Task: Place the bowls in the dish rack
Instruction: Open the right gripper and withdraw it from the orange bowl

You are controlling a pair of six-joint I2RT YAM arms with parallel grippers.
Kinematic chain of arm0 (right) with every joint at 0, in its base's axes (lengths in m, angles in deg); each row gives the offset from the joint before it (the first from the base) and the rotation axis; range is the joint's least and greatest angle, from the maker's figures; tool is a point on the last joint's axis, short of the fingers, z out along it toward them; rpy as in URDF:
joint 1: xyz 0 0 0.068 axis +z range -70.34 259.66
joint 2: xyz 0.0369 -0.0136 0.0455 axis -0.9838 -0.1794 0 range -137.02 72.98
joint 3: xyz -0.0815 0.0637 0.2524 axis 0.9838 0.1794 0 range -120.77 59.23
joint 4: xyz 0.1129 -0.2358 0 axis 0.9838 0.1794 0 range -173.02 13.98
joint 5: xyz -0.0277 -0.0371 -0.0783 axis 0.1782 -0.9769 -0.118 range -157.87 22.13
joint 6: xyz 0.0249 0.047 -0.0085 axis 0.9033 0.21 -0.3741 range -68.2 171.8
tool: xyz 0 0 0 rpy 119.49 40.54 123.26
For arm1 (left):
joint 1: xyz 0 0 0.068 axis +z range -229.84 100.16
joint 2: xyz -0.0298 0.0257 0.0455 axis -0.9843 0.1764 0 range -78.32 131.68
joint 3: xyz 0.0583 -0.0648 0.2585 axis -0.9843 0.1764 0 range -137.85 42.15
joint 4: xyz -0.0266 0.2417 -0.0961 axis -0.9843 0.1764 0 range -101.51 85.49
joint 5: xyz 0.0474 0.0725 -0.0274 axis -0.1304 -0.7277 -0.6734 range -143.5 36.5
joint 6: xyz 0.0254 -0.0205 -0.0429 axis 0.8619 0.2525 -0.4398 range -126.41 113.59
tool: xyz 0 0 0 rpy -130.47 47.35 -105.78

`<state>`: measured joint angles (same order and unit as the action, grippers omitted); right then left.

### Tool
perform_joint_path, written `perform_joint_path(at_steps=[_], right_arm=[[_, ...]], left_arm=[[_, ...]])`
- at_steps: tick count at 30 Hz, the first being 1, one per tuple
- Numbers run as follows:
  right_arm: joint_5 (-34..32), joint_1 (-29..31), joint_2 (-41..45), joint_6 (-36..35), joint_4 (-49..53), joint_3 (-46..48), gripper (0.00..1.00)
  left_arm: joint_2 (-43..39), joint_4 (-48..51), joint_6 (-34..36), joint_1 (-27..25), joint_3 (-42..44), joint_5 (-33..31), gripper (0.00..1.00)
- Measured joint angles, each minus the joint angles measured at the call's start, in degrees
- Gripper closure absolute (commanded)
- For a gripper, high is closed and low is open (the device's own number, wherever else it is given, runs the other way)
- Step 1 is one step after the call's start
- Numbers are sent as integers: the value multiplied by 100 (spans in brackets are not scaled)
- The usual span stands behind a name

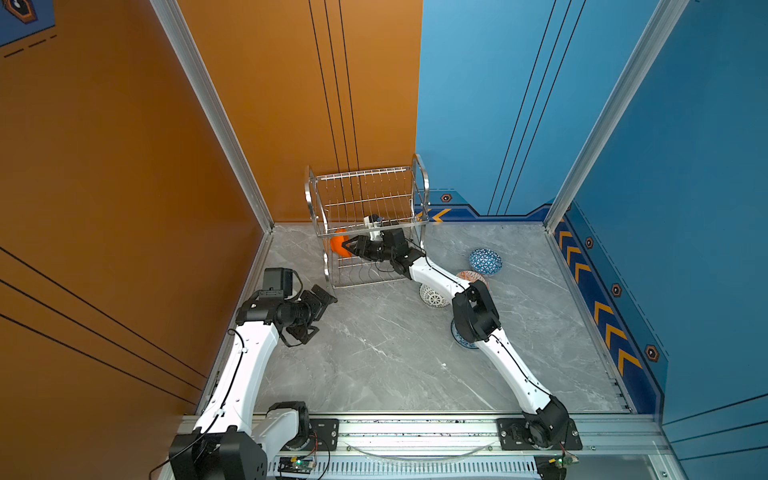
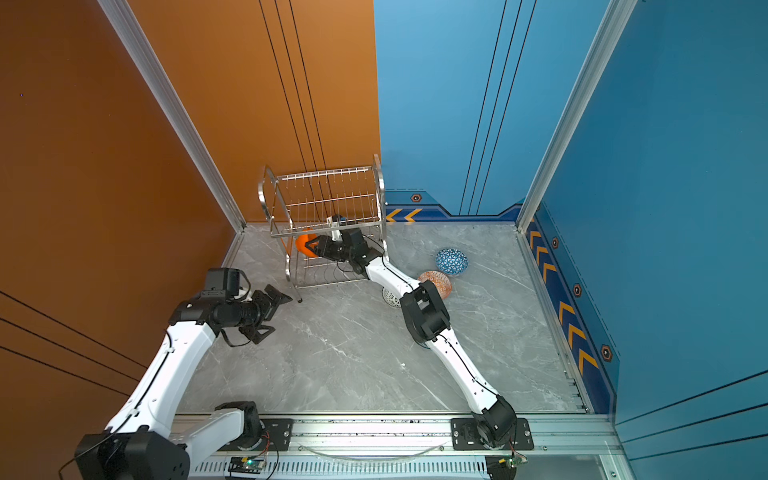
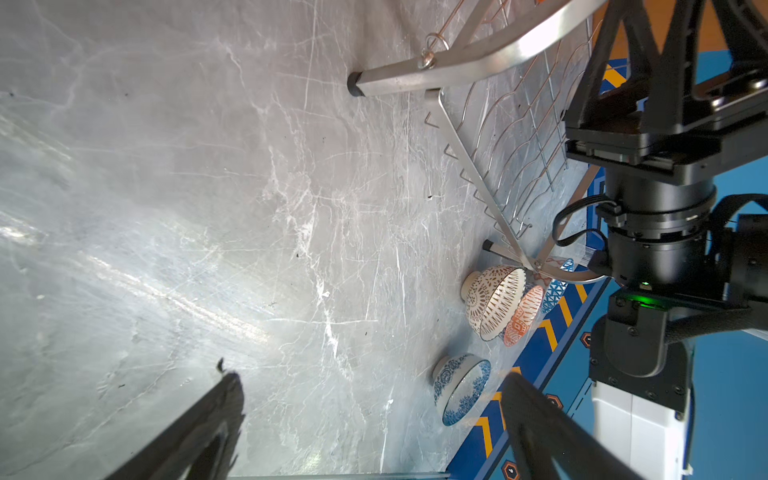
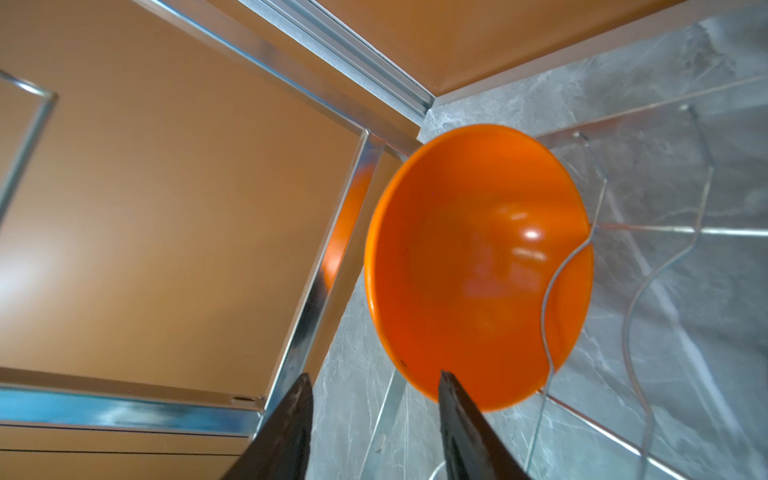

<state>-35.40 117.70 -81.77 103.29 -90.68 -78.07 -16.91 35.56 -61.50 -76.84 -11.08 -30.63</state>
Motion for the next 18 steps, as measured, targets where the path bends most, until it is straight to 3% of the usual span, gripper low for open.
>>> perform_joint_path(at_steps=[18], right_arm=[[-188, 201, 1631, 328, -1003, 2424, 8]], left_arm=[[-105, 2, -2, -7, 37, 79, 2]])
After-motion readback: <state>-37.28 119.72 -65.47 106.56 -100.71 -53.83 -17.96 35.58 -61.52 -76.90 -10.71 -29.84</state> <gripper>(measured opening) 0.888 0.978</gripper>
